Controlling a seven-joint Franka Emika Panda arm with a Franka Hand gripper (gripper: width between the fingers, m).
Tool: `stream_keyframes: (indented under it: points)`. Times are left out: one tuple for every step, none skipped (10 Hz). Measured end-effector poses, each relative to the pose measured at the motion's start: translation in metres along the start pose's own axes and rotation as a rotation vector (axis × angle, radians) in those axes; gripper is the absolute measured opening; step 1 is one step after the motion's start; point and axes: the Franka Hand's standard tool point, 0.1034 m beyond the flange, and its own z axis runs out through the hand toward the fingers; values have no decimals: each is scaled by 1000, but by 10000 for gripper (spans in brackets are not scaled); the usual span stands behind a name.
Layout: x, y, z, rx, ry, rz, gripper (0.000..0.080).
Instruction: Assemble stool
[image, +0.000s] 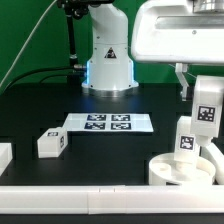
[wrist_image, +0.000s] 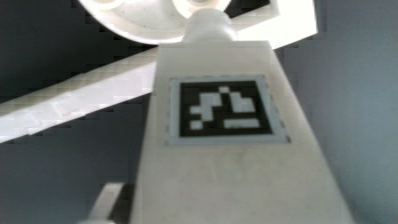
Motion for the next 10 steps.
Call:
stream_keyframes:
  points:
    - [0,0,0,2,-1,-3,340]
    - [7,-3,-3,23,37,-13,340]
    - [13,-4,-5,51,79,-16,340]
    - [14,-8,-6,77,115,-19,340]
    - [12,-12,-4,87,136,-24,340]
    - [12,-14,-3,90,155,-32,340]
    - [10,-14,0,86,164,-39,340]
    - [8,-14,2,79,163,-43,340]
    - [5,-16,3,73,161,-47,340]
    - [0,-14,5,65,158,-50,340]
